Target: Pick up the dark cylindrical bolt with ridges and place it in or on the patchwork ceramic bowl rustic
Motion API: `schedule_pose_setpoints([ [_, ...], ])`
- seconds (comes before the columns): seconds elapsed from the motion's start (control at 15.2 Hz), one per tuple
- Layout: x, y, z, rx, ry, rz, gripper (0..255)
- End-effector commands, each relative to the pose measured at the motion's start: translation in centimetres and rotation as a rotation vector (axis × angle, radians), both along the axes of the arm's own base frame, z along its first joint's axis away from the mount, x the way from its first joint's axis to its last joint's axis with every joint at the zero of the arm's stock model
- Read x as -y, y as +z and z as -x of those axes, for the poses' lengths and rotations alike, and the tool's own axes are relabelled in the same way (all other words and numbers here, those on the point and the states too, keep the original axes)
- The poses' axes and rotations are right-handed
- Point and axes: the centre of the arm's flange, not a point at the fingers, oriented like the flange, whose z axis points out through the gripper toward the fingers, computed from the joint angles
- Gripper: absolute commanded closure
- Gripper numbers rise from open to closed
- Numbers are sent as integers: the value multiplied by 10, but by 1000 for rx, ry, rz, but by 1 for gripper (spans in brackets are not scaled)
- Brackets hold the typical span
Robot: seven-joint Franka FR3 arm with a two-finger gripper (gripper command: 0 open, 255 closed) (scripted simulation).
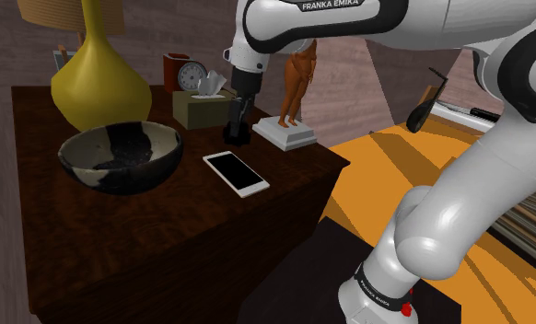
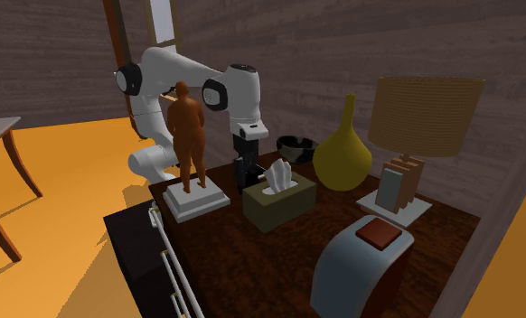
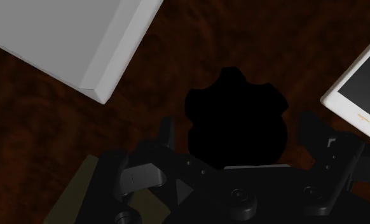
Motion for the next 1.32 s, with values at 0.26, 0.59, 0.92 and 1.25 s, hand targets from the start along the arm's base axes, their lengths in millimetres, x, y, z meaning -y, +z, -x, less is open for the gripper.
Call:
schedule_pose_setpoints([
  [0.26, -1, -13, 0, 0, 1, 0, 0],
  [0.59, -1, -13, 0, 0, 1, 0, 255],
  [0.92, -1, -13, 0, 0, 1, 0, 255],
  [1.25, -1, -8, 0, 0, 1, 0, 255],
])
